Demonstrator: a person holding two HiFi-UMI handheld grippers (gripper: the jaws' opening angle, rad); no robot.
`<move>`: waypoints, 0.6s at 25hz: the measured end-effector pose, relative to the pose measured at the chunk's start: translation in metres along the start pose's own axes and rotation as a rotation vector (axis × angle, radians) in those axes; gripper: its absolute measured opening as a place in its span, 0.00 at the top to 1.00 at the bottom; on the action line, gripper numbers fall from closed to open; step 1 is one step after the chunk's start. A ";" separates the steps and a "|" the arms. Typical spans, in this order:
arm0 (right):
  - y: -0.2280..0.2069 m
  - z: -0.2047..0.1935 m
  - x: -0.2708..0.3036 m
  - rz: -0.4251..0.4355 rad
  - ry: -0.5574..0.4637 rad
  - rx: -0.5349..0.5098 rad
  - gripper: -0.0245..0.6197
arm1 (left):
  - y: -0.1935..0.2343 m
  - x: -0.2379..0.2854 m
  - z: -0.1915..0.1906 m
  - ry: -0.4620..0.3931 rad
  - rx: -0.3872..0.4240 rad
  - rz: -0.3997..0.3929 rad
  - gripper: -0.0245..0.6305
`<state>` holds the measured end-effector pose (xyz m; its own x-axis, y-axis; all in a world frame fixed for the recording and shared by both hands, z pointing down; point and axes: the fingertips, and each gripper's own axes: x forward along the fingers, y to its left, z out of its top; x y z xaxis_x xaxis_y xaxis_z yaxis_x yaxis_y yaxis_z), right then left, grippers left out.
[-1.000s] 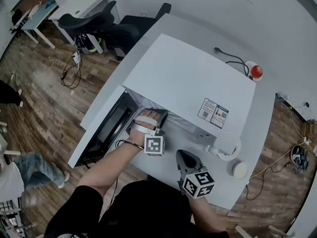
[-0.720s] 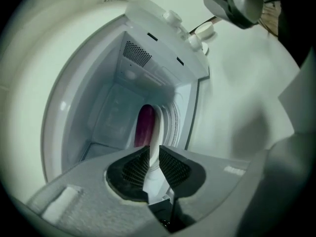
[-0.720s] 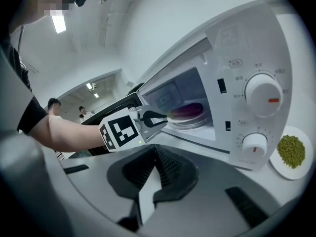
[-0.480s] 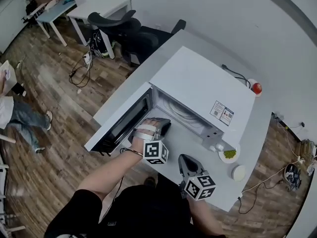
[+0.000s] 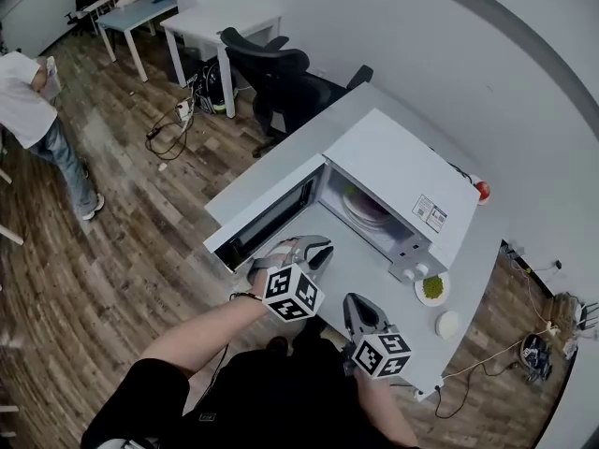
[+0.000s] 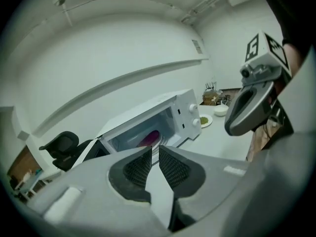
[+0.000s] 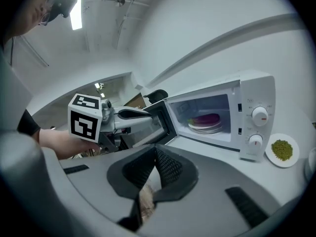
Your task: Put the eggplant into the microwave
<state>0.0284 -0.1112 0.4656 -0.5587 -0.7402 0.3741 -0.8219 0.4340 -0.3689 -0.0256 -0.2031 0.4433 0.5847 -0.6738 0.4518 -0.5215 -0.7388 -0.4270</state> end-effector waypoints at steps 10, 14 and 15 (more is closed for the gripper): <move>0.015 0.015 -0.045 -0.043 -0.056 0.002 0.94 | -0.009 -0.056 0.022 -0.064 -0.295 -0.047 0.89; 0.012 0.023 -0.066 -0.063 -0.090 -0.004 0.94 | -0.029 -0.066 0.033 -0.084 -0.402 -0.112 0.89; 0.011 0.024 -0.071 -0.067 -0.099 -0.007 0.94 | -0.036 -0.070 0.036 -0.084 -0.420 -0.125 0.89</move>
<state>0.0619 -0.0660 0.4142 -0.4893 -0.8147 0.3113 -0.8579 0.3854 -0.3399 -0.0252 -0.1290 0.3989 0.6986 -0.5886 0.4067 -0.6407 -0.7677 -0.0105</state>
